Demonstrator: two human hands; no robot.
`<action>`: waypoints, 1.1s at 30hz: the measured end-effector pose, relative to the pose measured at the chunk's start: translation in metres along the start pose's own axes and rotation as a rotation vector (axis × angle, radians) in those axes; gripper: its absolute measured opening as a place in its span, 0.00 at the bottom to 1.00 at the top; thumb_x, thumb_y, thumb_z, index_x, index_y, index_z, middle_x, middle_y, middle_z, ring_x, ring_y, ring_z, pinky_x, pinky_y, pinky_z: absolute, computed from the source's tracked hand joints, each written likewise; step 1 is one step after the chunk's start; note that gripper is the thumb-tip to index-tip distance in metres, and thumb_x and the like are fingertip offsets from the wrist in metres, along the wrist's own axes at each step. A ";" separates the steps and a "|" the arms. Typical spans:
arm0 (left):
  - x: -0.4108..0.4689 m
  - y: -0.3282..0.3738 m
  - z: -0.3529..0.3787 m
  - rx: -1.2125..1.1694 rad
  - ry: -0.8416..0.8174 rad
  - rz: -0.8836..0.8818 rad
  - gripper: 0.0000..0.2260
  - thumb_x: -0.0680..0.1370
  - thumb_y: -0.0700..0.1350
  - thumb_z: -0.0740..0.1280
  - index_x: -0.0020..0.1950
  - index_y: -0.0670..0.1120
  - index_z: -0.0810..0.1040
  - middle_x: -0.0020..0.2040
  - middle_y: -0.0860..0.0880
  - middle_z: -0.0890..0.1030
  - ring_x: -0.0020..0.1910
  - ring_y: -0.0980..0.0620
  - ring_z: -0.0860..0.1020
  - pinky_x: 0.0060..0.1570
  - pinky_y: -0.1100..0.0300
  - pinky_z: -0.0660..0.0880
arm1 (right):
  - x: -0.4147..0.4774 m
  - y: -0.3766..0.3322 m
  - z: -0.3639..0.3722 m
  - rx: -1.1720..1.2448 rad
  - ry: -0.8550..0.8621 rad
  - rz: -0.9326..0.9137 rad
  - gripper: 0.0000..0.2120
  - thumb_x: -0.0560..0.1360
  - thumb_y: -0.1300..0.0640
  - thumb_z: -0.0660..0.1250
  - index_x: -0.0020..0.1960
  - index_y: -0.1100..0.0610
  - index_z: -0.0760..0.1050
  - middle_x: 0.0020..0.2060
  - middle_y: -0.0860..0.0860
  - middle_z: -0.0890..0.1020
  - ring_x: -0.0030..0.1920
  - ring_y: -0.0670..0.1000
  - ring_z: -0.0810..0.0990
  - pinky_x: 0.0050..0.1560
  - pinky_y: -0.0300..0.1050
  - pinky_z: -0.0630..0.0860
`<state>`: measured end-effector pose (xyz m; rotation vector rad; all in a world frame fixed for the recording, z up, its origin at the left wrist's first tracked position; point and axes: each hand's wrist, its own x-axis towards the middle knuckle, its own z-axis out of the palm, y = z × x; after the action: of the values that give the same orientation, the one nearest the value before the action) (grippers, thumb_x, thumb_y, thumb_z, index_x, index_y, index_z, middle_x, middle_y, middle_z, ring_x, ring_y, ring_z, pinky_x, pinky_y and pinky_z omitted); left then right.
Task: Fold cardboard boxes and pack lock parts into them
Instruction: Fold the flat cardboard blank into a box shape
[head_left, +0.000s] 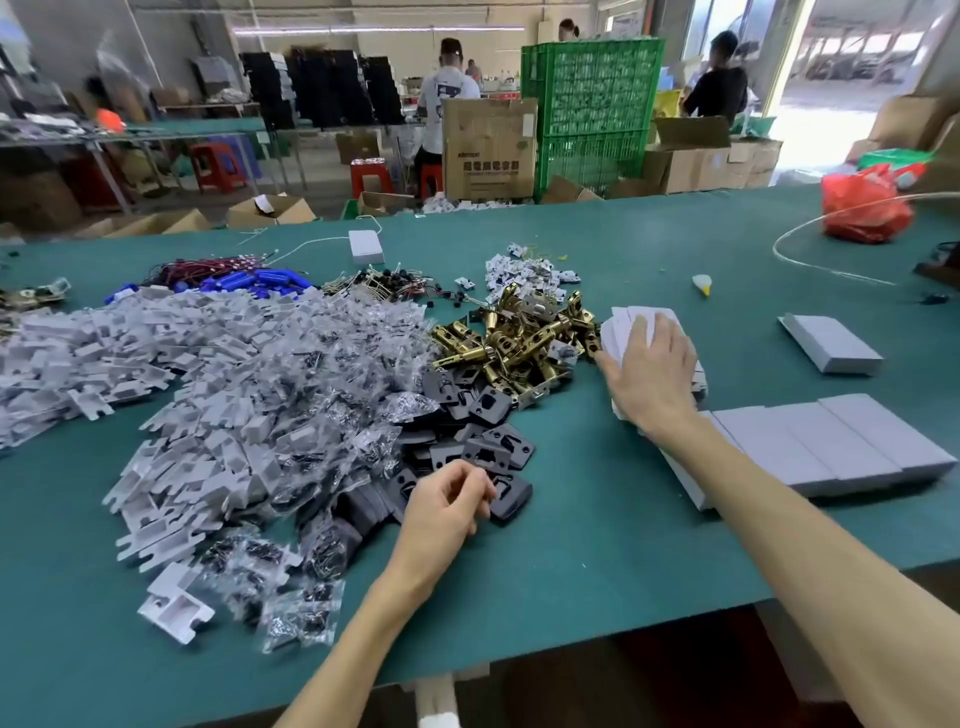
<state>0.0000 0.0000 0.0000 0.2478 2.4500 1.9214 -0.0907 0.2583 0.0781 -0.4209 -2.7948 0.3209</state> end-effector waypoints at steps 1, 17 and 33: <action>-0.001 0.001 0.000 -0.003 0.000 0.011 0.12 0.85 0.45 0.64 0.43 0.44 0.80 0.32 0.52 0.79 0.29 0.56 0.72 0.33 0.66 0.69 | 0.002 0.002 0.001 -0.045 -0.068 0.050 0.35 0.85 0.42 0.56 0.81 0.65 0.53 0.80 0.64 0.55 0.81 0.63 0.50 0.79 0.61 0.48; 0.000 -0.002 0.000 -0.066 0.010 -0.036 0.13 0.86 0.47 0.64 0.44 0.45 0.81 0.33 0.51 0.80 0.29 0.55 0.72 0.30 0.68 0.68 | -0.020 0.017 -0.018 0.076 0.174 -0.025 0.09 0.80 0.71 0.54 0.53 0.66 0.72 0.47 0.65 0.80 0.42 0.62 0.73 0.40 0.51 0.65; 0.000 0.015 -0.018 -0.714 -0.093 -0.117 0.48 0.65 0.64 0.82 0.73 0.34 0.73 0.69 0.33 0.78 0.70 0.37 0.77 0.69 0.48 0.75 | -0.169 -0.042 0.038 0.603 0.131 -0.835 0.20 0.78 0.71 0.67 0.70 0.68 0.75 0.66 0.59 0.80 0.68 0.57 0.79 0.65 0.55 0.78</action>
<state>-0.0002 -0.0136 0.0185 0.1585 1.5375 2.4859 0.0410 0.1585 0.0102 0.7964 -2.3127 0.8287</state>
